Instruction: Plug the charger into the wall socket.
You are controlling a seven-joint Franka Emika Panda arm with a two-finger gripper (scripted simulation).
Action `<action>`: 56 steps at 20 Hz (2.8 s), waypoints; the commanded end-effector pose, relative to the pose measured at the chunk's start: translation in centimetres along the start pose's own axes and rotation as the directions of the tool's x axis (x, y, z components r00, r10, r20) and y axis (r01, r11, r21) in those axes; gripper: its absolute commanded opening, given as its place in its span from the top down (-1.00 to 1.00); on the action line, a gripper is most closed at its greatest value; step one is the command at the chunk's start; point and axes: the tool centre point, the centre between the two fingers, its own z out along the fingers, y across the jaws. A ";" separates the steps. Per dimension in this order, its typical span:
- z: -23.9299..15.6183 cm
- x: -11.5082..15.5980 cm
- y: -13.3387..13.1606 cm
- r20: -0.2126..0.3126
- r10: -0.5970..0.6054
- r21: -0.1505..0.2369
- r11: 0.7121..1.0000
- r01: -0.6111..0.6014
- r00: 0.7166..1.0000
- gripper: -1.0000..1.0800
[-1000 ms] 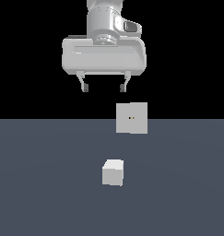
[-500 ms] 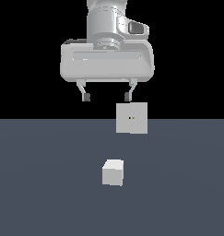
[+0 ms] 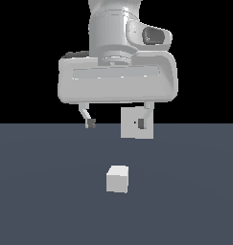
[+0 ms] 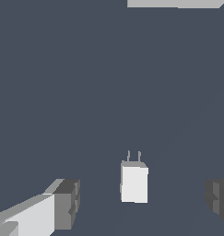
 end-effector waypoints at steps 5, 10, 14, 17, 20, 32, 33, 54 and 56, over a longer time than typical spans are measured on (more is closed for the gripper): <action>2.2 -2.0 0.5 -0.021 0.036 -0.003 0.999 -0.036 0.999 -0.92; 3.1 -2.8 0.7 -0.029 0.050 -0.004 0.999 -0.050 0.998 -0.92; 3.4 -2.9 0.8 -0.031 0.053 -0.004 0.999 -0.053 0.998 -0.92; 3.4 -2.9 0.8 -0.030 0.053 -0.004 0.999 -0.053 0.998 -0.92; 3.8 -3.0 0.8 -0.030 0.053 -0.004 0.999 -0.053 0.998 -0.92; 8.0 -3.4 0.8 -0.031 0.053 -0.004 0.999 -0.054 0.998 -0.92; 8.2 -3.4 0.8 -0.031 0.053 -0.004 0.999 -0.054 0.998 -0.92; 7.7 -2.3 1.1 -0.031 0.050 -0.004 0.999 -0.050 0.998 1.00; 7.2 -1.6 1.4 -0.031 0.048 -0.004 0.999 -0.048 0.998 1.00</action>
